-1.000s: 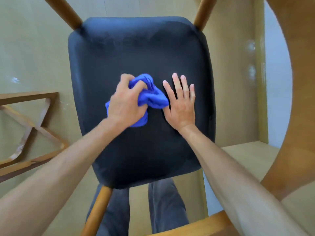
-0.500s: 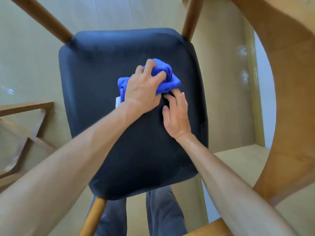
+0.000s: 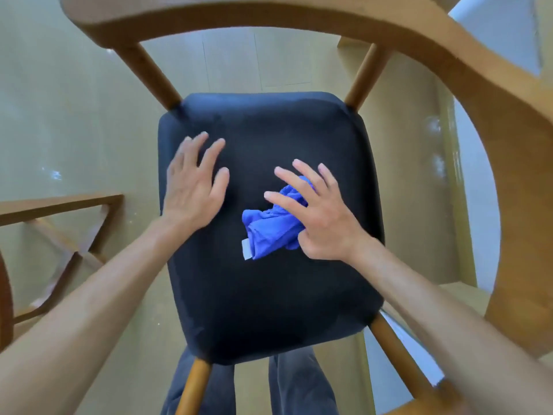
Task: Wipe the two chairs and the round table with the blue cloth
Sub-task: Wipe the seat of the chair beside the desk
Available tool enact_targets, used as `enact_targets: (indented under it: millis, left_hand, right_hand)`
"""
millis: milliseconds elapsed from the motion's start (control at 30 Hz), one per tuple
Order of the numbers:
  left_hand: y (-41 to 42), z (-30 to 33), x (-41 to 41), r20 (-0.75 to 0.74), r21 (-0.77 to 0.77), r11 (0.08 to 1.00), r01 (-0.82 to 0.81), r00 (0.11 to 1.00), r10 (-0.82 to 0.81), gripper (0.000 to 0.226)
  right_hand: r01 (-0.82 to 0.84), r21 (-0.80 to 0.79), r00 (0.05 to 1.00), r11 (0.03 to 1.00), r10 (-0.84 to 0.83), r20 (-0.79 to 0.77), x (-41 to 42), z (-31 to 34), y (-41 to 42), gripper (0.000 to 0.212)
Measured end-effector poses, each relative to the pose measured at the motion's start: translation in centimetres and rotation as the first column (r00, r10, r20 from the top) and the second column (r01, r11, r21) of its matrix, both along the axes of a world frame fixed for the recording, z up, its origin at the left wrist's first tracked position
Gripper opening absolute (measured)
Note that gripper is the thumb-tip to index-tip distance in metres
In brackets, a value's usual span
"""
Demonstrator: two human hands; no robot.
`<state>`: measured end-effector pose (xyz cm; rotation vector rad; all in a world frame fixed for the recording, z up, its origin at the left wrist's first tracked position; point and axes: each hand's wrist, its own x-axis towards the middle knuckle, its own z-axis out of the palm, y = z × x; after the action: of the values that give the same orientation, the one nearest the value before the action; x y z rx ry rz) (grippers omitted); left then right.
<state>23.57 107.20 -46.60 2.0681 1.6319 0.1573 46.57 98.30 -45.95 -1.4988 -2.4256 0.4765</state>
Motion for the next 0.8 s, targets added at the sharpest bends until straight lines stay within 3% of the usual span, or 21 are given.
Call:
enact_targets:
  millis: [100,167,267,333,400,500,667,800]
  left_hand:
    - [0.3,-3.1,-1.9,-0.233,-0.075,0.996,0.048,0.970,-0.064,0.055]
    - [-0.6,-4.9,-1.9,-0.311,-0.066,0.990,0.123,0.940,-0.137,0.060]
    - [-1.1,-6.4,-1.8,-0.338,-0.031,0.993,0.116,0.933,-0.119,0.061]
    - [-1.1,-7.0,-2.0,-0.340,-0.015,0.993,0.117,0.934,-0.115,0.064]
    - [-1.0,-7.4,-2.2,-0.343,0.001,0.993,0.122,0.933,-0.114,0.065]
    - [-1.2,-7.7,-2.1,-0.340,0.022,0.993,0.118,0.935,-0.103,0.064]
    - [-1.1,-7.9,-2.1,-0.316,0.029,0.994,0.102,0.945,-0.088,0.065]
    - [-1.0,-7.6,-2.1,-0.317,0.008,0.995,0.098,0.944,-0.090,0.065]
  right_hand:
    - [-0.393,-0.074,0.882,0.916,0.399,0.251,1.4,-1.3,0.6,0.075]
    - [-0.424,-0.105,0.829,0.899,0.433,0.354,1.8,-2.0,0.8,0.077]
    - [-0.369,0.069,0.881,0.927,0.325,0.343,1.6,-2.8,1.7,0.056]
    - [-0.270,0.075,0.920,0.960,0.235,0.314,2.5,-2.8,3.5,0.055]
    - [-0.012,0.052,0.956,0.999,-0.004,0.293,4.6,-2.8,6.7,0.064]
    - [0.337,-0.050,0.916,0.940,-0.315,0.249,8.1,-2.9,11.2,0.072]
    - [0.387,-0.156,0.917,0.909,-0.361,0.170,8.3,-3.2,9.6,0.068]
    - [0.369,-0.274,0.923,0.888,-0.316,0.217,8.2,-2.1,4.3,0.063]
